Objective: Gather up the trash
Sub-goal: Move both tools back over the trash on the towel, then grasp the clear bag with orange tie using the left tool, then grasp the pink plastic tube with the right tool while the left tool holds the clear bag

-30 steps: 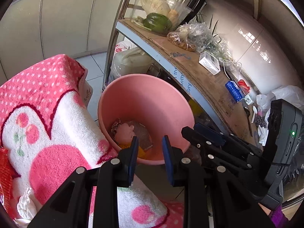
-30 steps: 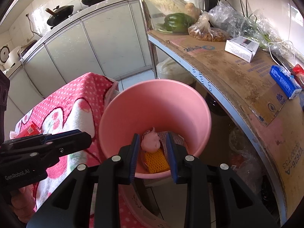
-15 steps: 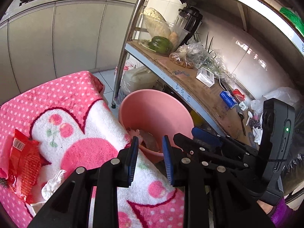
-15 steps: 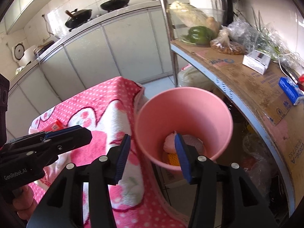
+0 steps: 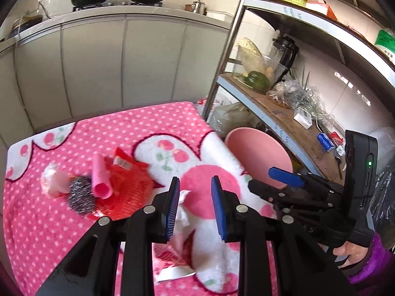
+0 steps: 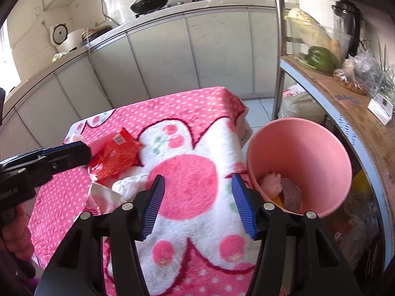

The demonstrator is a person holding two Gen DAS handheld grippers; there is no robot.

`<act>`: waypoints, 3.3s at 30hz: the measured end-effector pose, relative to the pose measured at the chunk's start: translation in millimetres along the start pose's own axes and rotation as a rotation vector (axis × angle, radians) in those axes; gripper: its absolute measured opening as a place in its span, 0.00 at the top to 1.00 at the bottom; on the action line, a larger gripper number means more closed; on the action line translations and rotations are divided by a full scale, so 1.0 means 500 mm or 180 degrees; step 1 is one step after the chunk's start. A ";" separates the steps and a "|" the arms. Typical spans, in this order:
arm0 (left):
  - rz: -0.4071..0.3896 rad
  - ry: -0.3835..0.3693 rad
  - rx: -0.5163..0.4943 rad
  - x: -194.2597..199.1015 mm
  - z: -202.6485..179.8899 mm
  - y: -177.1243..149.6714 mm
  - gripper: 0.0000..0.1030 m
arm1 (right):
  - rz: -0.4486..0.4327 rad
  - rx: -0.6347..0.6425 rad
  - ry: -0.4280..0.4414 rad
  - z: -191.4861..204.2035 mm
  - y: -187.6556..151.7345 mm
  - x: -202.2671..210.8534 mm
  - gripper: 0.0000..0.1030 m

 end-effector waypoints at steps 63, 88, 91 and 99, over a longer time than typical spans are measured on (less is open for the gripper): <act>0.0230 0.1138 0.1085 0.041 0.400 -0.115 0.91 | 0.0279 0.0522 0.0932 0.285 0.030 -0.093 0.45; -0.0142 0.1096 0.1148 0.158 0.408 -0.131 0.96 | 0.0648 0.0510 0.0924 0.361 0.001 -0.214 0.72; -0.0152 0.1063 0.1161 0.159 0.406 -0.131 0.96 | 0.0645 0.0459 0.0953 0.357 0.004 -0.205 0.72; -0.0193 0.1055 0.1143 0.171 0.398 -0.126 0.96 | 0.0576 0.0319 0.1010 0.334 0.015 -0.157 0.74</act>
Point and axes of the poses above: each gripper's, at about its wrist camera, not at the fingertips, and x roughly against the way its jaws point, z to its left, y to its top, the point moved 6 cm from there along -x, roughly the way its jaws point, and after that the axes turned 11 degrees about -z, right-handed, at the moved point
